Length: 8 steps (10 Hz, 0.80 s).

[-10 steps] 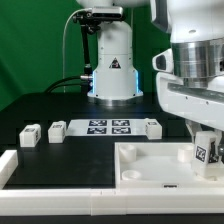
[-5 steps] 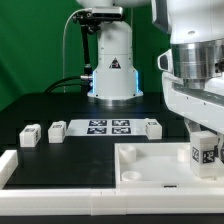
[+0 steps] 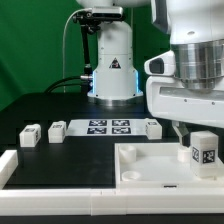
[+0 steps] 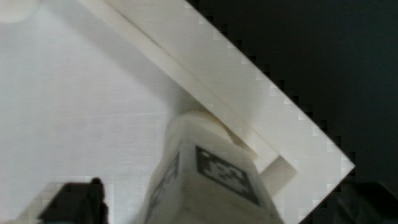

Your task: Assemble one leg

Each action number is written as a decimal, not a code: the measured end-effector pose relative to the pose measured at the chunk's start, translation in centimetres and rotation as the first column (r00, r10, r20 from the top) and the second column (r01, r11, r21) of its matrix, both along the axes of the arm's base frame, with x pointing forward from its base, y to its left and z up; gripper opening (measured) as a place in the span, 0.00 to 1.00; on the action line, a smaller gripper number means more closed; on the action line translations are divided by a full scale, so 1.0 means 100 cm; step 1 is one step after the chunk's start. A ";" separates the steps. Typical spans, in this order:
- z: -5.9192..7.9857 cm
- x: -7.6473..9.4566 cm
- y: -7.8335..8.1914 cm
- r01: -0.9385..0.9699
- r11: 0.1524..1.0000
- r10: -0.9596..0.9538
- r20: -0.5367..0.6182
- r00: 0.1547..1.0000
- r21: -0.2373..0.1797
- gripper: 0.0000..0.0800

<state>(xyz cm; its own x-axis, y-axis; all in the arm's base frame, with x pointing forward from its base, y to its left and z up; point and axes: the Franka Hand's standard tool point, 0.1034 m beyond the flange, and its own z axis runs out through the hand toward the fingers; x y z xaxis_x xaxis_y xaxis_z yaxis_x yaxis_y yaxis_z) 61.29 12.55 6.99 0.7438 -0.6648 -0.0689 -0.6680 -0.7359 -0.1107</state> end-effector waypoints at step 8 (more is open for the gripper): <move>-0.001 0.000 -0.004 -0.687 0.722 0.692 0.059 0.720 -0.077 0.80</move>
Offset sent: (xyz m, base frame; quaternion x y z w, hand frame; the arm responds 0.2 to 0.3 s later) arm 0.0023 0.0062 0.0017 -0.0193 0.0114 -0.2543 0.9669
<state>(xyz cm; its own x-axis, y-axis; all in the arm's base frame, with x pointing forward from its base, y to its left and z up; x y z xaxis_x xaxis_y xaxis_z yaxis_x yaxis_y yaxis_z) 61.30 12.18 6.89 0.9991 0.0333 0.0264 0.0356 -0.9951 -0.0926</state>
